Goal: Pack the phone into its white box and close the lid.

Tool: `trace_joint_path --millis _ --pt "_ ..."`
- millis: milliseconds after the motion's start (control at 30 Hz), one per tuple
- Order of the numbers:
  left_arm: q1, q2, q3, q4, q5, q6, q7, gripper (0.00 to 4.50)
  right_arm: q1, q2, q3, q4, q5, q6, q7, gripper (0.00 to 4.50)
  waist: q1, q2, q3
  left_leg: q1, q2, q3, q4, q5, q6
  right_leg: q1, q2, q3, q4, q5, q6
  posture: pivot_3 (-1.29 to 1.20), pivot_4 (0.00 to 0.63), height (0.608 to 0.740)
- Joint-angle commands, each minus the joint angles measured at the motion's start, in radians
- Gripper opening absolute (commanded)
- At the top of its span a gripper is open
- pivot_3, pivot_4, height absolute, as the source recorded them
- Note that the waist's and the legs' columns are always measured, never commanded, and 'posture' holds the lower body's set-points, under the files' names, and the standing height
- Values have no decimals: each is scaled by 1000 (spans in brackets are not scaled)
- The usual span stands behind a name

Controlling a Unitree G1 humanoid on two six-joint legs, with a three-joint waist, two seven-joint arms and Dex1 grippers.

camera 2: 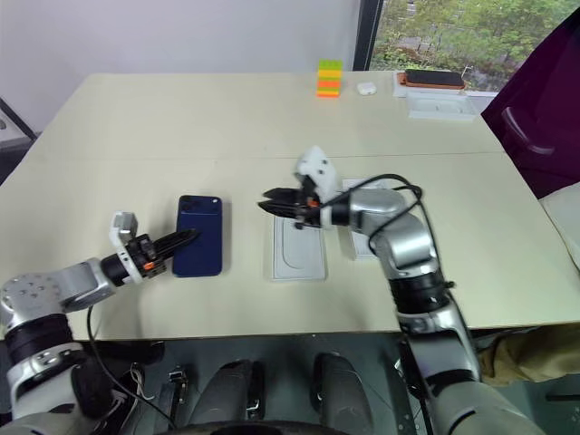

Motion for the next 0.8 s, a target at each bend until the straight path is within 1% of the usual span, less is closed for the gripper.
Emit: trace_joint_path --millis 33,67,100,133,167,233,333,400,533,800 --pt "-51 -83 53 -106 -91 39 105 49 66 -81 -40 -59 28 -147 70 3363 2 -1 1 0 0 0 0 0 0 0 0 0 0 0 1 0 150 740" --pt "-60 -126 53 -139 -98 36 147 49 96 -108 -65 -60 39 -185 86 3899 2 -2 1 0 0 0 0 0 0 0 1 0 0 0 1 0 150 740" --pt "-68 -169 53 -166 -100 26 195 49 124 -137 -86 -56 47 -229 107 4334 3 -2 1 0 0 0 0 0 0 0 1 0 0 -1 2 0 150 740" --pt "-80 -214 61 -185 -115 23 242 49 154 -168 -107 -48 55 -269 132 4476 4 -3 2 0 0 0 -1 0 0 0 1 0 0 -1 3 0 150 740" --pt "-90 -254 63 -204 -140 24 279 49 180 -198 -127 -39 64 -301 154 4476 4 -3 3 0 0 0 -1 0 0 0 1 0 0 -1 3 0 150 740" --pt "-97 -299 61 -233 -177 26 335 49 211 -238 -144 -27 76 -344 180 4476 2 -4 4 0 -1 0 -1 0 0 0 1 0 0 -1 3 0 150 740" --pt "-111 -387 24 -268 -221 -7 438 49 248 -302 -200 24 80 -440 212 4476 2 -5 5 2 -1 1 -1 0 0 1 2 1 0 -1 4 0 150 740" --pt "-108 -428 -1 -274 -239 -33 490 49 266 -322 -220 28 107 -458 228 4476 6 -6 5 2 -1 1 0 0 0 1 3 1 1 -3 6 0 150 740" --pt "-87 -463 -57 -255 -232 -84 541 49 302 -327 -219 4 123 -475 220 4476 3 -6 6 3 -1 0 1 0 0 2 4 1 1 -3 6 0 150 740" --pt "-63 -450 -176 -208 -219 -133 548 49 295 -331 -211 17 118 -478 179 4476 11 -6 6 2 -1 0 3 0 0 2 4 0 1 -3 5 0 150 740"
